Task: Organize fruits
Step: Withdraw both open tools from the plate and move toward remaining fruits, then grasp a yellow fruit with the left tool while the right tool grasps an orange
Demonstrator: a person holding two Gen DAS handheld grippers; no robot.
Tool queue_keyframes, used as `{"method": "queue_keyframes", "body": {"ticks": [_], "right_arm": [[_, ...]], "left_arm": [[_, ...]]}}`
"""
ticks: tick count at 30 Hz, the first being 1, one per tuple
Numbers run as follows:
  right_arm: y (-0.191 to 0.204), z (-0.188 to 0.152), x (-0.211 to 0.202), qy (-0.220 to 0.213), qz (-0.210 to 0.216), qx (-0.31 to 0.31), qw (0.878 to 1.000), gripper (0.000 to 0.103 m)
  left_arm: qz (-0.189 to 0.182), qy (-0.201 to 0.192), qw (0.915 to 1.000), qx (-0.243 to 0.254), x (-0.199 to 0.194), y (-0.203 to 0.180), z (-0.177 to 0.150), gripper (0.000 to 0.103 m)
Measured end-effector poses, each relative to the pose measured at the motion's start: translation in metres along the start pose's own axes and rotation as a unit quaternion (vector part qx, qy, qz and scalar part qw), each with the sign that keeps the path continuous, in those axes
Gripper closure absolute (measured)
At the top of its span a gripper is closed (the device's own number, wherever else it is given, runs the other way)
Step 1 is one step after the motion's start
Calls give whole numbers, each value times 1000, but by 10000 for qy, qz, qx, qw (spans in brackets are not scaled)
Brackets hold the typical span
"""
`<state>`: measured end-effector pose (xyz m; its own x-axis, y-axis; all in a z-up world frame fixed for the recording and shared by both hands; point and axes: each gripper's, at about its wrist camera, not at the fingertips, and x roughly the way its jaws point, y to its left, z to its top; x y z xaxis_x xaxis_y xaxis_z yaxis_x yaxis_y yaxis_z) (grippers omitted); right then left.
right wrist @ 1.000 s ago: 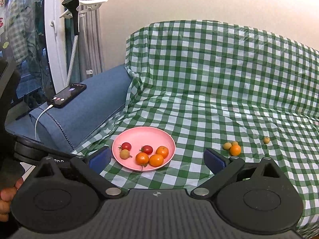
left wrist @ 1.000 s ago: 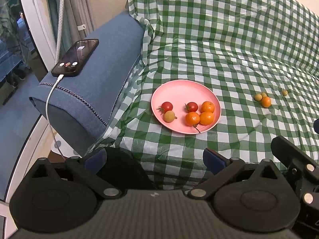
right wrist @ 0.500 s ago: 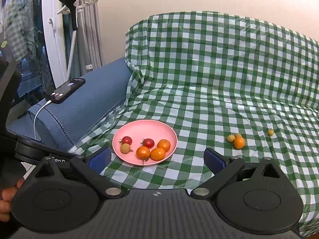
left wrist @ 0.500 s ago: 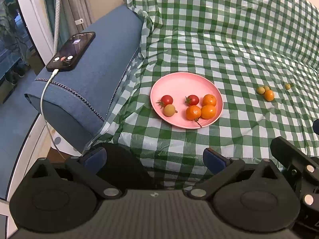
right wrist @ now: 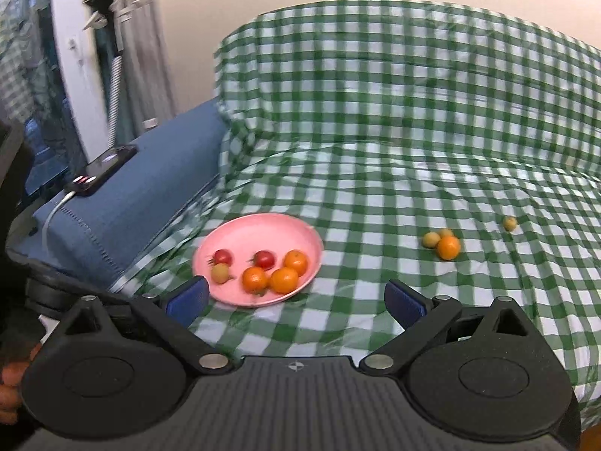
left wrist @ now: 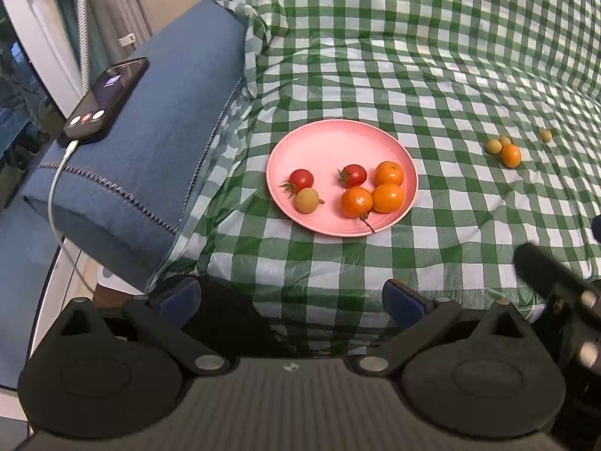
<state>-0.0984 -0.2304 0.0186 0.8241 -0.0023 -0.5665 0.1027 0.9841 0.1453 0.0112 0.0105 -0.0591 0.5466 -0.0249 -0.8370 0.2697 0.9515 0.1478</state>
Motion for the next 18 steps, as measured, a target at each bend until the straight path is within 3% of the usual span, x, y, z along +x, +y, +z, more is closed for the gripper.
{"method": "queue_keyframes", "body": {"ticks": [9,18], "right_arm": [[-73,8,50,-49,-919,518,9944,1],[-156,2,176,321,-1768,417,9828,2]], "left_arm": [[119,48,9999,60,27,-20,52,0],[318,225,9987,314,69,-63,109,0]]}}
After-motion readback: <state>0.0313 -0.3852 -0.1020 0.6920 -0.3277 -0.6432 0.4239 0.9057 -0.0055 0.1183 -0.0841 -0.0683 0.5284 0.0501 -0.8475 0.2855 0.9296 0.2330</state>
